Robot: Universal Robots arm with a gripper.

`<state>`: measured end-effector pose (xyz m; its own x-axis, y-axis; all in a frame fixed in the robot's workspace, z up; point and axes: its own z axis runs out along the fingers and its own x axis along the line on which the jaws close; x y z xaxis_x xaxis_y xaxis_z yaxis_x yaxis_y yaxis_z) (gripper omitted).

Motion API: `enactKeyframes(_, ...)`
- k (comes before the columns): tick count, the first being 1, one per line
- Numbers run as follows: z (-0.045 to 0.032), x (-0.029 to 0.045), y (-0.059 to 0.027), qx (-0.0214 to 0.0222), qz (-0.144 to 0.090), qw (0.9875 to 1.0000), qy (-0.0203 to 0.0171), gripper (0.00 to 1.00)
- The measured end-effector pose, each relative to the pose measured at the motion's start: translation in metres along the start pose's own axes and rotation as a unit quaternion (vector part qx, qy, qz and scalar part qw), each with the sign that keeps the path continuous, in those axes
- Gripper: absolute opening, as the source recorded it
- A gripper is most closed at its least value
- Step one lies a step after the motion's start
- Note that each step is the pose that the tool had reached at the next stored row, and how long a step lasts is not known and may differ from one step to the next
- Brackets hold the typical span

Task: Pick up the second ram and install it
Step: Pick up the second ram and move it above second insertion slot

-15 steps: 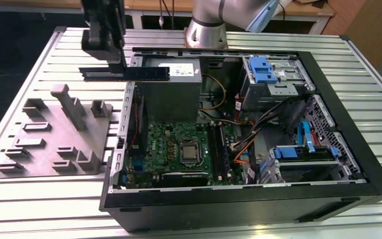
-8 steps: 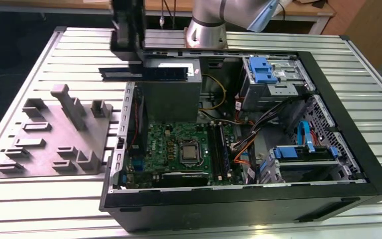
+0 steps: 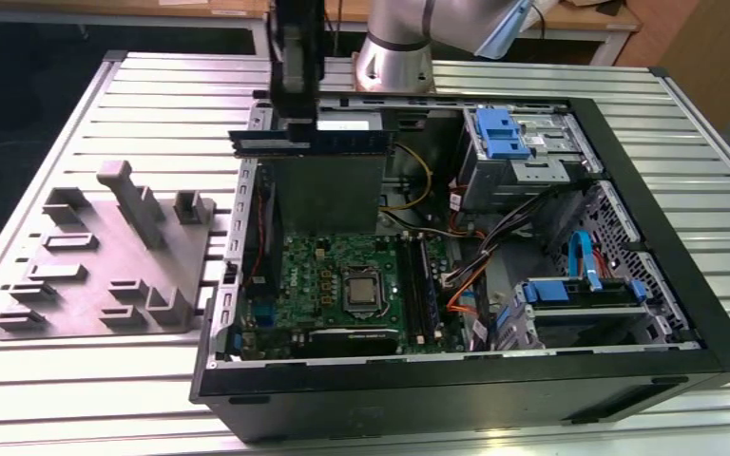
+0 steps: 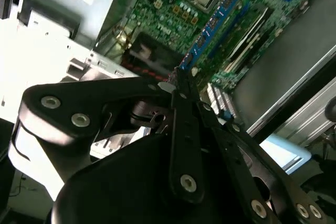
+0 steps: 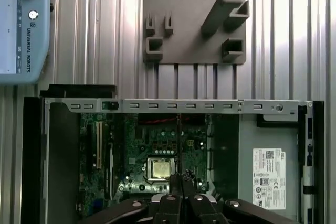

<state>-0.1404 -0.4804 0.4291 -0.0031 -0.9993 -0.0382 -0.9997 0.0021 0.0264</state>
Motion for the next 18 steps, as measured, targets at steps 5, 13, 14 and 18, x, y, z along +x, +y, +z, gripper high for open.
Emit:
enactKeyframes(5, 0.0004, 0.0000, -0.0196, -0.0002, 0.000, 1.0000, 0.0000, 0.11)
enactKeyframes(13, 0.0009, 0.0000, -0.0468, -0.0006, 0.000, 1.0000, 0.0000, 0.11)
enactKeyframes(14, 0.0009, 0.0000, -0.0468, -0.0006, 0.000, 1.0000, 0.0000, 0.11)
enactKeyframes(18, 0.0024, 0.0000, -0.0470, -0.0006, 0.000, 1.0000, -0.0001, 0.11)
